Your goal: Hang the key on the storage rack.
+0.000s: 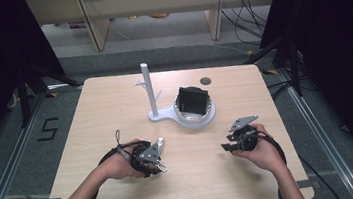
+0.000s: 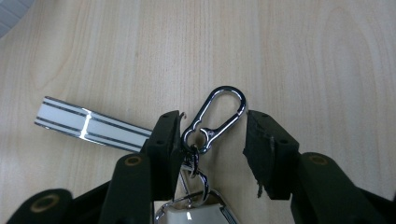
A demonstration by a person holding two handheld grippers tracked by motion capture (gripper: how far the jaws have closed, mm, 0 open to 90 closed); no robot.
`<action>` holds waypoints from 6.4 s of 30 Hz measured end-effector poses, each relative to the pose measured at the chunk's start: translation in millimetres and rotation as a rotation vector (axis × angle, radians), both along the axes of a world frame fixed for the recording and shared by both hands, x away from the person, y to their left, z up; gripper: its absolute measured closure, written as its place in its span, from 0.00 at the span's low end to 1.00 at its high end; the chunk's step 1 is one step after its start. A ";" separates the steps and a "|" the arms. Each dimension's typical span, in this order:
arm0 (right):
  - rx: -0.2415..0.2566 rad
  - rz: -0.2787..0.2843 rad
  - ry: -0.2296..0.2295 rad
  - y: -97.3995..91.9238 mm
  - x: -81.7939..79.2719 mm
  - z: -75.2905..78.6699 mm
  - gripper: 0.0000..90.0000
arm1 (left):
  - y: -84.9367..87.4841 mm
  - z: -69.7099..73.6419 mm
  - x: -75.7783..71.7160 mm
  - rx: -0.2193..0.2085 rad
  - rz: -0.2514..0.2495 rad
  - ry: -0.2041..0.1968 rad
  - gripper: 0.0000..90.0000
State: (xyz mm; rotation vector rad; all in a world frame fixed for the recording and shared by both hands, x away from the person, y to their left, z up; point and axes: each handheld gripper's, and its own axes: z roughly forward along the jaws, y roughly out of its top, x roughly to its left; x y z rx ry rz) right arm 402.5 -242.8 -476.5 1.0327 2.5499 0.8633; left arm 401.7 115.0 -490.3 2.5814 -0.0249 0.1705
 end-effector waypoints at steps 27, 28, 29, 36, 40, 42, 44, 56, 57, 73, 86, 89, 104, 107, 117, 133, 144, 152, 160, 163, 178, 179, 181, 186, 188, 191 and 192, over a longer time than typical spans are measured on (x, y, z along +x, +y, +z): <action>-0.005 0.008 0.006 0.0 0.1 -0.1 0.64 | -6.4 5.2 -13.3 0.123 0.029 -0.126 0.82; -0.005 0.008 0.004 0.1 0.1 0.0 0.64 | -6.8 4.5 -13.3 0.109 0.041 -0.118 0.82; -0.005 0.008 0.004 0.1 0.0 0.2 0.64 | -7.1 5.2 -12.0 0.117 0.041 -0.113 0.80; -0.005 0.010 0.010 -0.1 -0.1 0.1 0.64 | -13.9 10.4 -7.8 0.114 0.041 -0.095 0.69; -0.005 0.009 0.012 -0.1 0.3 -0.4 0.64 | -18.7 13.8 -5.0 0.177 0.010 -0.081 0.72; -0.005 0.010 0.013 -0.1 0.3 -0.6 0.64 | -21.8 13.4 -4.7 0.186 0.009 -0.067 0.72; -0.005 0.010 0.015 -0.1 0.3 -0.6 0.64 | -24.6 14.8 -2.7 0.226 -0.018 -0.071 0.73; -0.010 0.011 0.017 -1.6 0.3 -0.3 0.63 | -39.2 10.0 0.5 0.284 -0.034 -0.026 0.73; -0.009 0.011 0.018 -1.6 0.3 -0.4 0.63 | -39.6 10.2 1.1 0.290 -0.035 -0.021 0.73; -0.005 0.018 0.032 -0.5 0.9 -3.8 0.62 | -46.3 11.5 12.6 0.384 -0.025 0.110 0.76; -0.006 0.018 0.034 -0.9 0.4 -4.4 0.62 | -46.4 11.7 14.0 0.429 -0.009 0.116 0.67; -0.011 0.018 0.059 -0.5 -0.3 -3.0 0.62 | -45.9 13.0 14.3 0.441 -0.005 0.115 0.64; -0.019 0.035 0.058 0.4 0.0 -7.1 0.62 | -41.6 16.1 17.0 0.464 -0.043 0.110 0.56; -0.018 0.034 0.059 0.4 -0.2 -7.2 0.62 | -40.3 20.4 17.7 0.465 -0.036 0.106 0.56; -0.005 0.004 0.087 2.8 -1.9 -7.8 0.61 | -33.6 18.5 19.2 0.489 -0.092 0.087 0.60; -0.004 0.013 0.088 2.5 -2.2 -8.2 0.61 | -39.4 19.9 8.2 0.503 -0.145 -0.006 0.71; -0.016 0.022 0.094 1.6 -1.5 -8.3 0.61 | -36.6 12.3 9.3 0.525 -0.163 0.032 0.71; -0.016 0.010 0.101 2.1 -2.1 -8.3 0.61 | -35.3 12.4 9.7 0.537 -0.154 0.060 0.79; -0.013 0.001 0.108 1.8 -2.4 -8.1 0.61 | -27.8 12.3 3.3 0.487 -0.098 0.078 0.83; -0.009 -0.003 0.113 2.0 -2.6 -7.6 0.61 | -22.8 12.1 2.4 0.443 -0.073 0.078 0.83; 0.007 0.008 0.067 0.3 -1.6 -8.3 0.61 | 12.6 22.7 4.3 0.009 0.123 -0.013 0.83; -0.003 0.013 0.079 -0.7 -1.6 -6.4 0.61 | 15.4 22.0 2.9 -0.057 0.156 -0.024 0.83; -0.005 0.019 0.064 -1.4 -1.1 -7.1 0.61 | 22.1 24.8 4.3 -0.090 0.164 -0.055 0.83; 0.000 0.001 0.074 -1.2 -1.6 -7.5 0.61 | 40.1 23.1 0.2 -0.361 0.313 -0.075 0.83; -0.013 0.011 0.054 -2.4 -0.3 -7.0 0.61 | 47.3 23.8 -0.9 -0.445 0.376 -0.080 0.83; 0.006 0.004 0.028 -2.0 -1.0 -7.0 0.62 | 59.6 24.5 -4.6 -0.587 0.503 -0.091 0.83; 0.004 0.001 0.031 -2.8 -1.0 -5.4 0.62 | 62.0 24.7 -6.1 -0.609 0.528 -0.099 0.83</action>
